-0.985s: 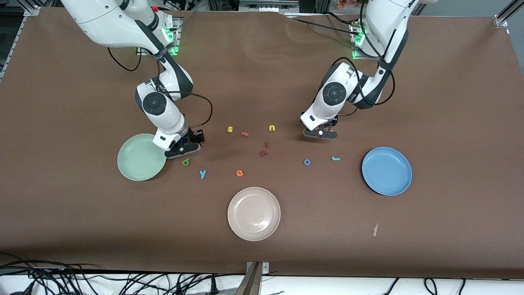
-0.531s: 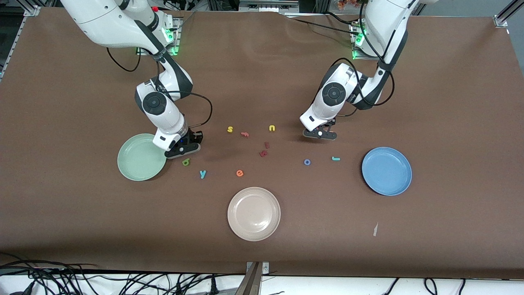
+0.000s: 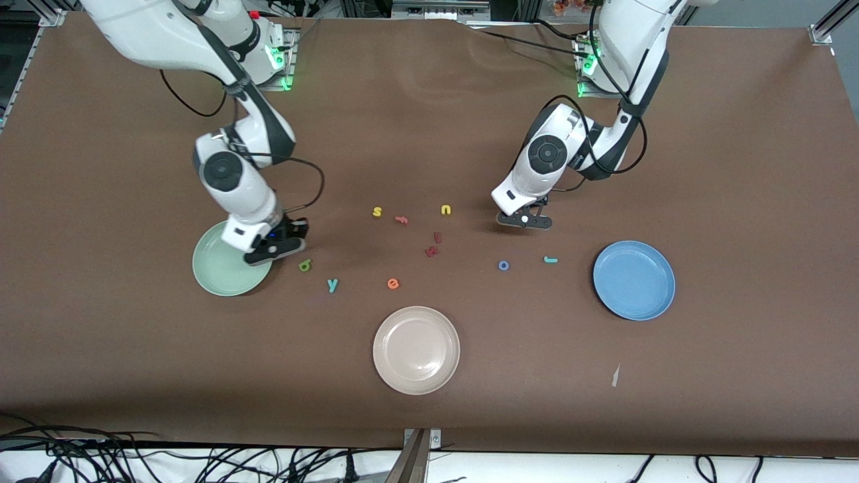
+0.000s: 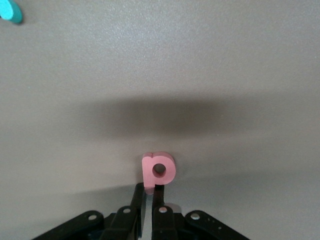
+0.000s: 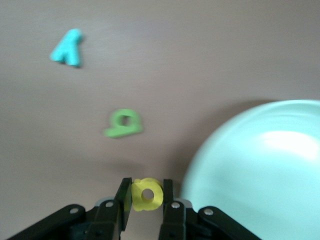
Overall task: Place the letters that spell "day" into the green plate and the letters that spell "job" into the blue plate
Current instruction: 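Place yellow letter on green plate while the left gripper carries pink p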
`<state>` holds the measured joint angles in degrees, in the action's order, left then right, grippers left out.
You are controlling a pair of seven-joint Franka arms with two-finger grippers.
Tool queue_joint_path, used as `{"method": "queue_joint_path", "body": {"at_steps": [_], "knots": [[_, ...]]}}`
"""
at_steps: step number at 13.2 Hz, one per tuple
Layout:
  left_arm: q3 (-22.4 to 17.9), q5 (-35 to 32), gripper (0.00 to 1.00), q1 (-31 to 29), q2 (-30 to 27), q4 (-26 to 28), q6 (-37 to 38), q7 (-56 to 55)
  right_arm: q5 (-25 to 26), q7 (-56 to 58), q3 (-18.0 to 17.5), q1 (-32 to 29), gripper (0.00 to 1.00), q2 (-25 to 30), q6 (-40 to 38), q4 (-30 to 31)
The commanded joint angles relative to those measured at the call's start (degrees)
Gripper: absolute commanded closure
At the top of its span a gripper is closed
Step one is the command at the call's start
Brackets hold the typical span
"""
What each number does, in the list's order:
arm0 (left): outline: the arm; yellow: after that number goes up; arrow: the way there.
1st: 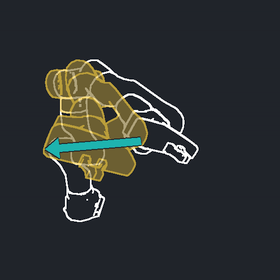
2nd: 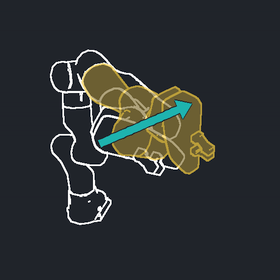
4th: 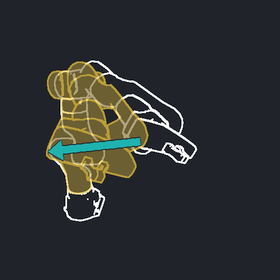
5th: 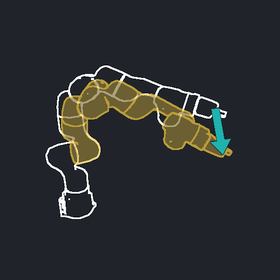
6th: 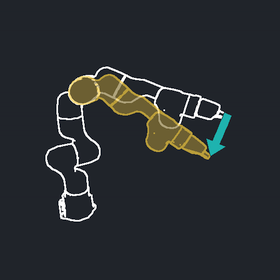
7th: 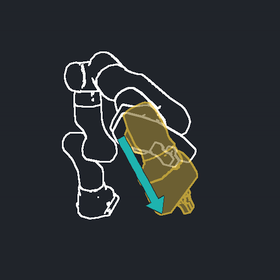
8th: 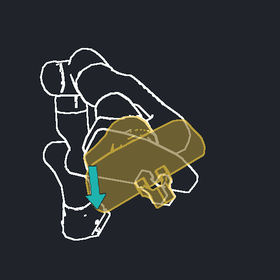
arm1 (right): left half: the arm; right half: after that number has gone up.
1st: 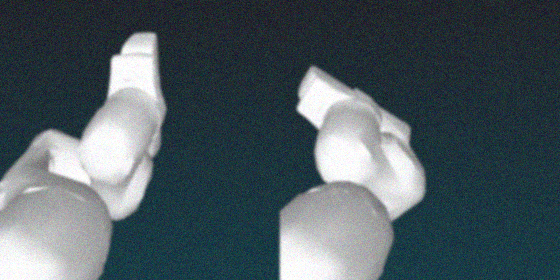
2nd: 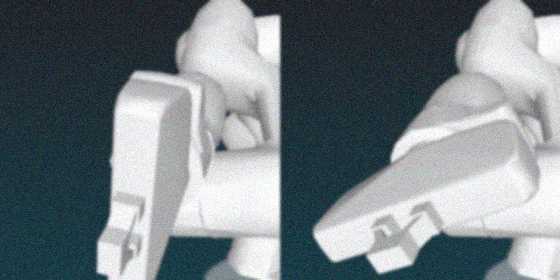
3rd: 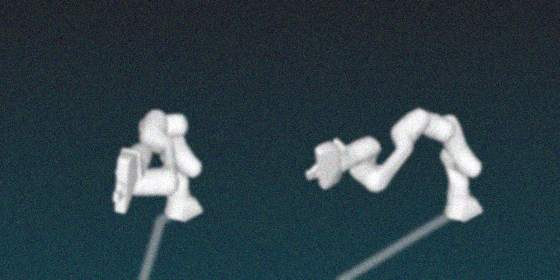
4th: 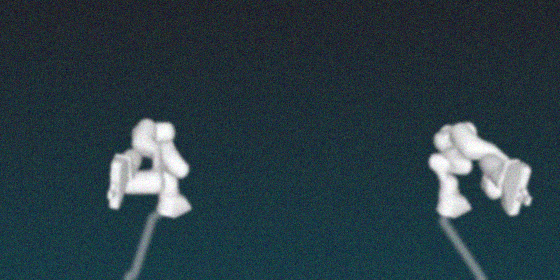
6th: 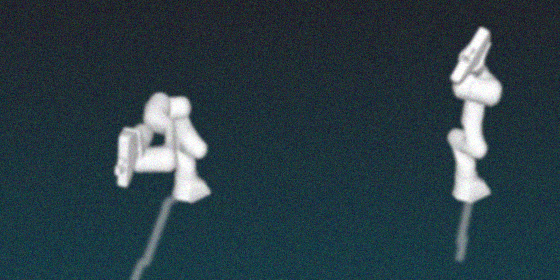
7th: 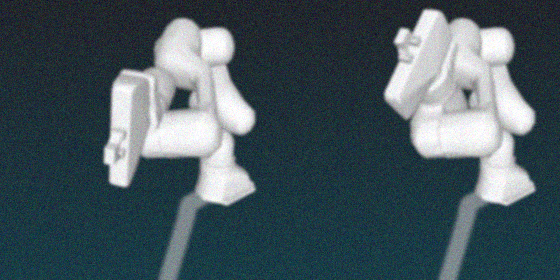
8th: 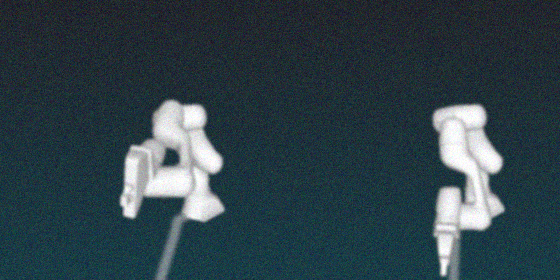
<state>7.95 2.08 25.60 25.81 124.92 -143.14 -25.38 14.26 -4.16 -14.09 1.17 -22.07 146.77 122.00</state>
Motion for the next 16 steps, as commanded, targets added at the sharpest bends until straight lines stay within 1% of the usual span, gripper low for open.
{"method": "queue_joint_path", "body": {"at_steps": [1,4,5,6,8,9,10,11,13,14,16], "knots": [[0.0,-1.3,1.0,-0.6,0.6,-0.8,-0.2,0.3,0.6,5.8,-0.9,-3.4,0.84,6.2,-4.2,1.5],[-0.1,-1.2,1.0,-0.8,0.0,-0.8,0.2,0.2,0.2,14.2,-0.7,-8.2,0.83,6.3,-3.7,0.9],[0.0,-1.1,1.0,-1.2,-0.5,-0.8,0.2,0.1,0.1,15.2,-0.7,-9.5,0.81,5.6,-3.1,0.9],[0.0,-1.0,1.0,-1.9,-2.0,-1.3,2.1,0.2,0.1,14.5,-0.7,-9.7,0.56,4.6,-1.8,0.9],[0.0,-1.0,1.0,-3.6,-2.9,-4.6,8.6,2.0,0.1,11.6,-0.8,-9.7,0.44,3.9,-0.3,0.8],[0.0,-1.0,1.0,-5.1,-3.0,-6.9,12.3,5.4,0.1,9.0,-1.4,-9.6,0.41,3.6,-0.3,0.7],[0.0,-1.0,1.0,-7.3,-3.0,-9.1,15.5,9.6,0.2,6.6,-2.9,-9.5,0.39,3.6,-0.3,0.6],[-0.1,-1.0,1.0,-9.8,-3.0,-10.7,17.4,14.1,0.1,4.5,-3.2,-9.4,0.39,3.4,-0.3,0.3],[-0.2,-1.3,1.0,-14.2,-2.4,-13.2,18.5,23.3,0.1,-2.8,-5.3,-8.0,0.39,1.3,-0.4,-2.1],[-0.5,-1.4,1.0,-16.0,-1.7,-14.3,18.5,26.9,0.1,-7.0,-5.2,-5.9,0.39,0.1,-0.6,-3.7],[-0.7,-1.6,1.0,-20.1,1.0,-17.8,18.8,35.4,0.1,-11.2,-5.3,-5.0,0.39,-3.1,-0.6,-6.9]]}}
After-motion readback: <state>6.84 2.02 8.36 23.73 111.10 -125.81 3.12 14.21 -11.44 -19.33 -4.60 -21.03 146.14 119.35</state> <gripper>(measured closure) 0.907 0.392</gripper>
